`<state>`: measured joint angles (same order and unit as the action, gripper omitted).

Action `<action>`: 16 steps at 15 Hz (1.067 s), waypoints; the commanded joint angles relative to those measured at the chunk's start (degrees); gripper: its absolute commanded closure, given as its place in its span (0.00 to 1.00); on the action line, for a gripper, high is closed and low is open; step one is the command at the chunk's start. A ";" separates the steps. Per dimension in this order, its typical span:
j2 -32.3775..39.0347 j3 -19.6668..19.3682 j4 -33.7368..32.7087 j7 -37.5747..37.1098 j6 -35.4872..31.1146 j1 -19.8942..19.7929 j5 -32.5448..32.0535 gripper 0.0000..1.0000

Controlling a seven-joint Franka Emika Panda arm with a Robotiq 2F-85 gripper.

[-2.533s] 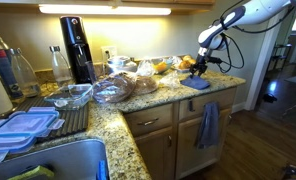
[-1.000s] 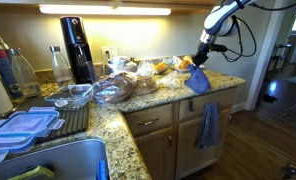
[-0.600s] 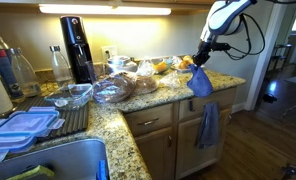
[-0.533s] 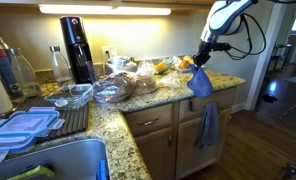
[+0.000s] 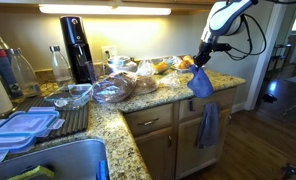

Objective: Hang the blue towel on the top right drawer

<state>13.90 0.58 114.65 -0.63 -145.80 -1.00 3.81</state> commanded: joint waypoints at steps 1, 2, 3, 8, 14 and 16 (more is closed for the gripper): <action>-4.10 0.53 3.39 -0.99 0.41 1.34 -0.52 0.95; -5.61 0.92 4.74 -1.12 0.30 1.77 -0.58 0.95; -6.96 1.35 5.89 -0.86 0.25 2.17 -0.44 0.95; -15.37 4.08 12.37 -0.59 -0.96 4.68 0.35 0.95; -19.79 6.81 16.87 1.11 -0.51 7.69 4.14 0.95; -18.72 6.71 17.86 2.78 -1.58 8.26 7.88 0.95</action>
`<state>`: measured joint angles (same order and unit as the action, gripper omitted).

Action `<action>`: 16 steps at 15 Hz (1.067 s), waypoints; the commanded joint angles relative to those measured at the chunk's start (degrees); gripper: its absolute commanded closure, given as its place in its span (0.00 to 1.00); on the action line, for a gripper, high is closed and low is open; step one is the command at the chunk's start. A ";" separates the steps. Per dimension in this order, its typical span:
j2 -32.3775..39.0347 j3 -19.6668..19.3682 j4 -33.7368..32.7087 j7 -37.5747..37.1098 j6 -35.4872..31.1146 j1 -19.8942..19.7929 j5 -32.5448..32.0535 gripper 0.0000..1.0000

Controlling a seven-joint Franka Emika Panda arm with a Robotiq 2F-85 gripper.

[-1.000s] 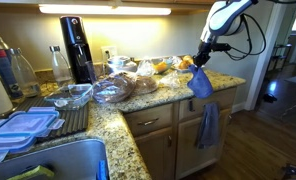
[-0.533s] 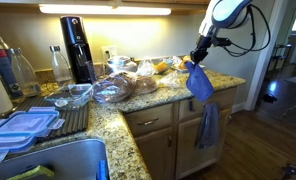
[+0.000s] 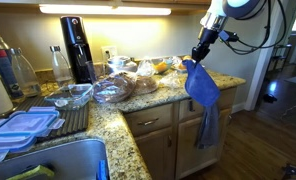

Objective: Hang the blue towel on the top right drawer

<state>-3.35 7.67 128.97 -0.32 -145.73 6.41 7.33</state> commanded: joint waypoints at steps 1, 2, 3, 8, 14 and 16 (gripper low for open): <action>-0.91 -0.49 4.02 3.31 -1.65 1.01 5.99 0.95; -0.29 -0.62 4.58 3.72 -1.56 0.92 7.28 0.95; 0.32 -0.75 5.22 3.90 -1.81 0.69 8.44 0.95; 4.07 -1.15 6.84 4.20 -1.69 -0.01 12.86 0.95; 5.30 -0.83 5.63 2.42 -0.25 0.04 11.19 0.89; 5.30 -0.83 5.63 2.42 -0.27 0.04 11.20 0.95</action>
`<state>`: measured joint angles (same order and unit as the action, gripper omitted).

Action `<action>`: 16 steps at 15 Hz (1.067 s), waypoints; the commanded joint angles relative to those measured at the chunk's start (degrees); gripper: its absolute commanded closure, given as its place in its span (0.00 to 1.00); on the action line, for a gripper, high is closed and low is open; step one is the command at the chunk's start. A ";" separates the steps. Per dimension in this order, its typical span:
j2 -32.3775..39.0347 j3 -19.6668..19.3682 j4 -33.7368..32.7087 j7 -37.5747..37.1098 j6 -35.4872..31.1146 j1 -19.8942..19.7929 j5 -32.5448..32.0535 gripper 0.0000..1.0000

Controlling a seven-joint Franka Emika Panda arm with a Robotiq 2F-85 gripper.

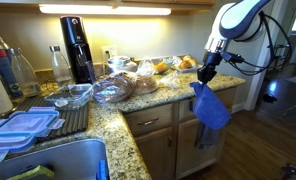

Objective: Hang the blue towel on the top right drawer

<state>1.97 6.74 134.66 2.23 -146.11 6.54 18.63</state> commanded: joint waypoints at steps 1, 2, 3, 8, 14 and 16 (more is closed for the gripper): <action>-0.43 0.36 0.58 -0.17 -0.48 0.16 -0.08 0.95; -0.96 0.76 1.64 -0.40 -1.17 0.54 0.12 0.95; -1.46 1.19 2.49 -0.39 -1.44 0.86 0.41 0.95; -3.06 4.18 7.39 2.07 -4.88 2.64 4.16 0.95; 1.59 4.96 12.06 4.30 -16.95 2.60 7.30 0.95; 3.86 5.99 12.32 8.67 -20.21 1.69 13.51 0.95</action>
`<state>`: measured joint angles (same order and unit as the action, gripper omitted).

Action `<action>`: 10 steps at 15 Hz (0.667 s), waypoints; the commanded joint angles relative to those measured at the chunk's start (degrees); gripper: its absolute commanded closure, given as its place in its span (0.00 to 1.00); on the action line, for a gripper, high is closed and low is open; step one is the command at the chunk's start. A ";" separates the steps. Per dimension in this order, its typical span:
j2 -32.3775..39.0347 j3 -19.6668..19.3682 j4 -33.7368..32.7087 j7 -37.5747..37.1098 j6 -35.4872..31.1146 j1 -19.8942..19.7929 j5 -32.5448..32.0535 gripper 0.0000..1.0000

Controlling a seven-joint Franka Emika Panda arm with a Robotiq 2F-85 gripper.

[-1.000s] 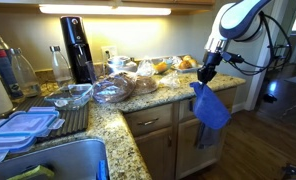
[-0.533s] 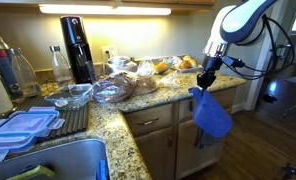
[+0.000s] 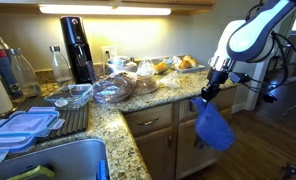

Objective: Hang the blue towel on the top right drawer

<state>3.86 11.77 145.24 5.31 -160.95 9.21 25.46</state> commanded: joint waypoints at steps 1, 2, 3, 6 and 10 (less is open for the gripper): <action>3.03 1.57 1.71 7.71 -6.46 -1.63 9.21 0.95; 4.24 1.76 1.35 11.12 -7.49 -1.78 12.81 0.95; 5.17 2.18 1.01 13.43 -8.11 -2.28 15.44 0.95; 7.34 3.30 0.40 20.80 -9.45 -3.56 22.57 0.95; 9.66 3.83 -0.83 28.59 -10.05 -5.18 28.35 0.95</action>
<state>12.29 13.86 145.13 27.95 -169.27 6.36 49.42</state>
